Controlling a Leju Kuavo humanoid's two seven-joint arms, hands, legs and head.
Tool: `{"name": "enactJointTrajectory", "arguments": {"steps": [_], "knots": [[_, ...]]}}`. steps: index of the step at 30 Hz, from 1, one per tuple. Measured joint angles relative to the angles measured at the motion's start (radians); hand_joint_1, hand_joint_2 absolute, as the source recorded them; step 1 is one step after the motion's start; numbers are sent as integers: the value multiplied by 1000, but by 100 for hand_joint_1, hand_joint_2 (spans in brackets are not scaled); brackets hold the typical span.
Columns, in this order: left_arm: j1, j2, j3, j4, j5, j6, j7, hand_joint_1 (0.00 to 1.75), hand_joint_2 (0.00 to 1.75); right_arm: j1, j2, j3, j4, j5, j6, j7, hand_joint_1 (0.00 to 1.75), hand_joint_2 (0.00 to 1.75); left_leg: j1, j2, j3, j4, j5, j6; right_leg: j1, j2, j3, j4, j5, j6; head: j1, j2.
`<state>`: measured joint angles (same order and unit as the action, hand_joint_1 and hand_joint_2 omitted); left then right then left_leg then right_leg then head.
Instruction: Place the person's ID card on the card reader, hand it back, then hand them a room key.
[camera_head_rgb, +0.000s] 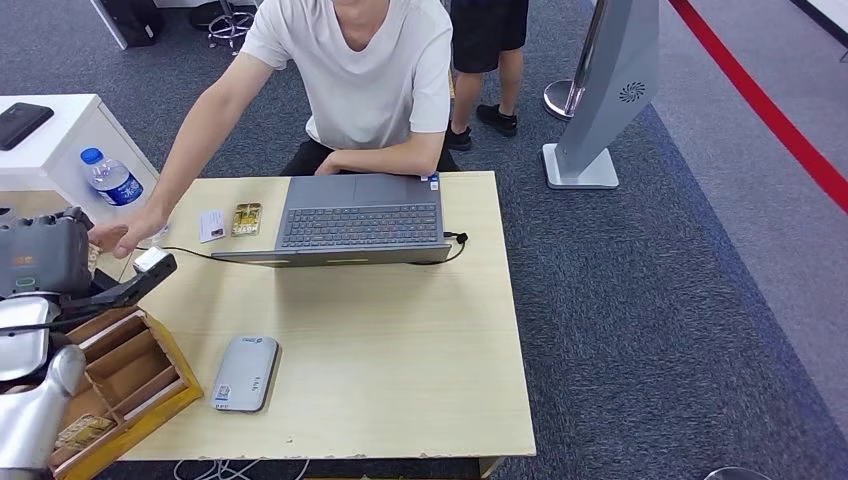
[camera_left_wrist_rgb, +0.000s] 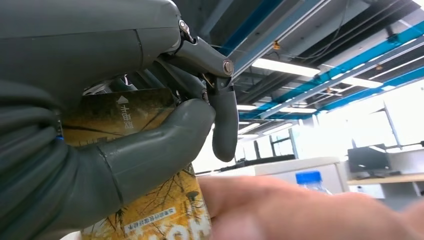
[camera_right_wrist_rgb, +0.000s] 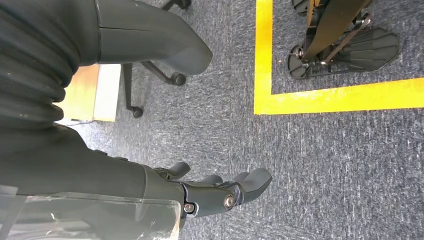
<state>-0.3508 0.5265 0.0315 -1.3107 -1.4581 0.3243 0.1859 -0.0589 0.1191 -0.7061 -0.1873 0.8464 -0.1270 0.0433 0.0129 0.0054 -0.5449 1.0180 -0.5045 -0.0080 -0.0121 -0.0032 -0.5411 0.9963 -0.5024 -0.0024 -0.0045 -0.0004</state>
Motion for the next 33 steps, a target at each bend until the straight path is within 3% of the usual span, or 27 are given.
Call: {"name": "enactJointTrajectory", "arguments": {"steps": [4,8,12,25,29,33], "knots": [[-100,28,-5,116,9,20,-2,175,175,-3,0,-1,0,5,0,4,0,175,0,2,0,0,0,0,0,2,-1,0,0,0,0,0],[-137,44,-9,198,15,37,-2,175,175,-3,0,-2,0,10,0,13,0,175,0,4,-1,0,0,0,0,4,-2,0,0,0,0,0],[-155,57,-11,266,27,61,-3,0,175,-3,0,-3,0,13,0,21,0,175,0,6,-1,0,0,0,0,7,-3,1,0,0,0,0],[-156,80,-11,343,68,99,-36,0,175,-3,0,-4,0,26,0,27,0,175,0,6,-1,0,0,0,0,7,-3,1,0,0,0,0],[-95,119,8,300,110,90,-36,0,175,-2,0,-14,0,33,0,28,0,175,0,8,-1,0,0,0,0,8,-4,2,0,0,0,0],[7,184,85,255,167,87,-43,0,175,-1,0,-21,0,38,0,27,0,175,0,10,-2,-1,-2,-1,0,10,-5,2,0,0,0,0]]}}
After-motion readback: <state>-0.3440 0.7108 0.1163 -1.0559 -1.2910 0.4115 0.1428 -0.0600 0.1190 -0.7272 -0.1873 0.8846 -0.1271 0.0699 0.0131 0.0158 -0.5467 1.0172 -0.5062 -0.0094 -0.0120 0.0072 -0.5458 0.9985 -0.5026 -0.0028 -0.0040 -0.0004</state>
